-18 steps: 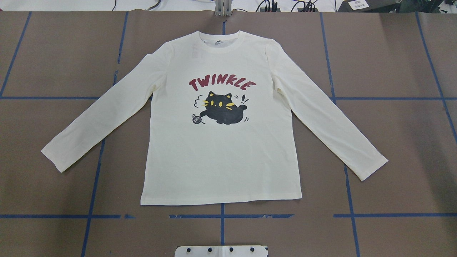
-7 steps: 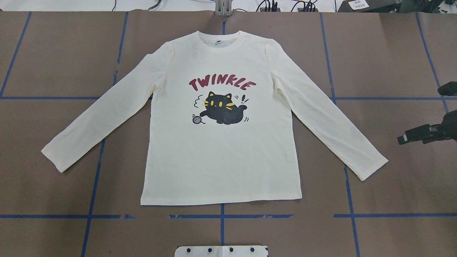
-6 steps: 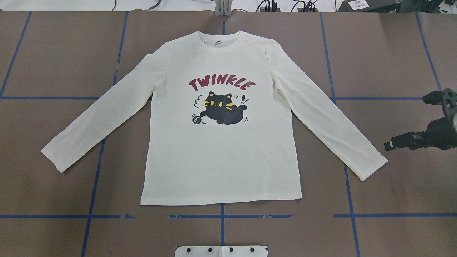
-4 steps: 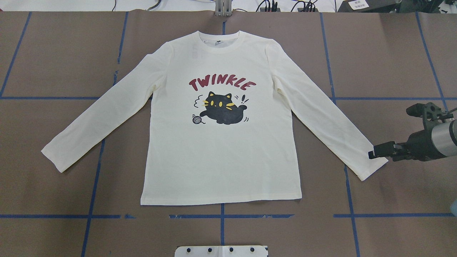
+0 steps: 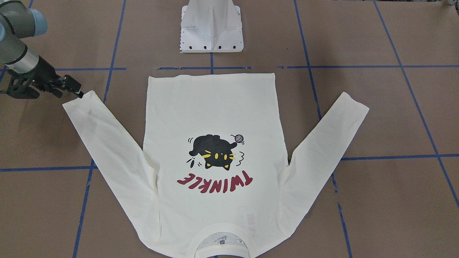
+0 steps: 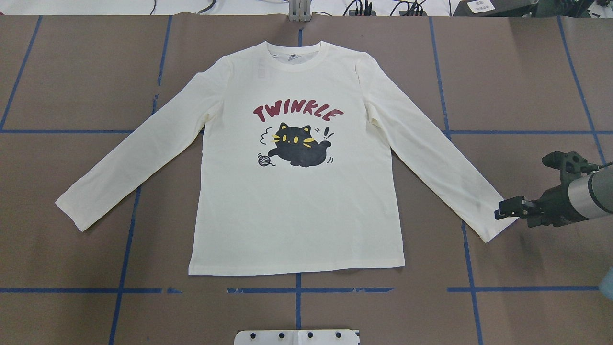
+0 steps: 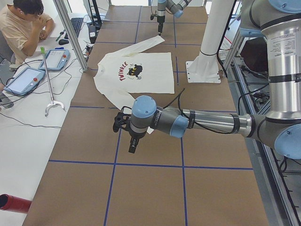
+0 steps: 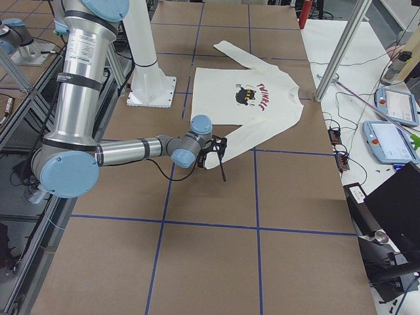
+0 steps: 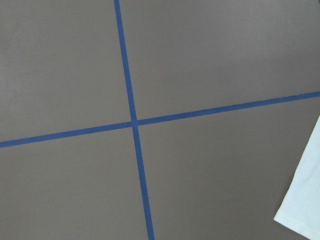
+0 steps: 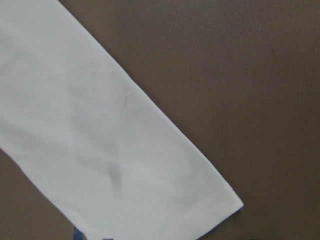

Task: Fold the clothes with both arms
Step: 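Lower the right gripper and grasp the sleeve cuff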

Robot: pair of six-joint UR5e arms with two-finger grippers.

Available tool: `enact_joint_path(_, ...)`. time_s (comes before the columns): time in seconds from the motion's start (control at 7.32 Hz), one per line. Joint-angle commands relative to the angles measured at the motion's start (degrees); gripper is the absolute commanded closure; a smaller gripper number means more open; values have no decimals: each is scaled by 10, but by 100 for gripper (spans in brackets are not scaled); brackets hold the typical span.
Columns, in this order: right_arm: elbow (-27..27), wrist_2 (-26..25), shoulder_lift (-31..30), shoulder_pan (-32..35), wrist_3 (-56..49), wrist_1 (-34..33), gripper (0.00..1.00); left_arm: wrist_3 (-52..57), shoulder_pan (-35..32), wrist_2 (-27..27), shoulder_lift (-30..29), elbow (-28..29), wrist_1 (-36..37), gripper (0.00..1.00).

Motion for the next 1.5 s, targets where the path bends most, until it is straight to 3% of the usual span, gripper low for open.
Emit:
enact_joint_path(0.0, -16, -33, -4, 2, -3, 0, 10, -1, 0, 0, 0, -2, 0, 0)
enact_joint_path(0.14, -17, -46, 1, 1, 0, 0, 19, 0, 0, 0, 0, -1, 0, 0)
enact_joint_path(1.09, -24, -42, 3, -2, 1, -2, 23, 3, 0, 0, 0, -3, 2, 0)
enact_joint_path(1.23, -25, -41, 7, -3, 2, -5, 34, 2, 0, 0, 1, -2, 1, 0)
enact_joint_path(1.37, -25, -40, 10, -1, 2, -7, 82, 2, 0, 0, 1, -2, 1, 0)
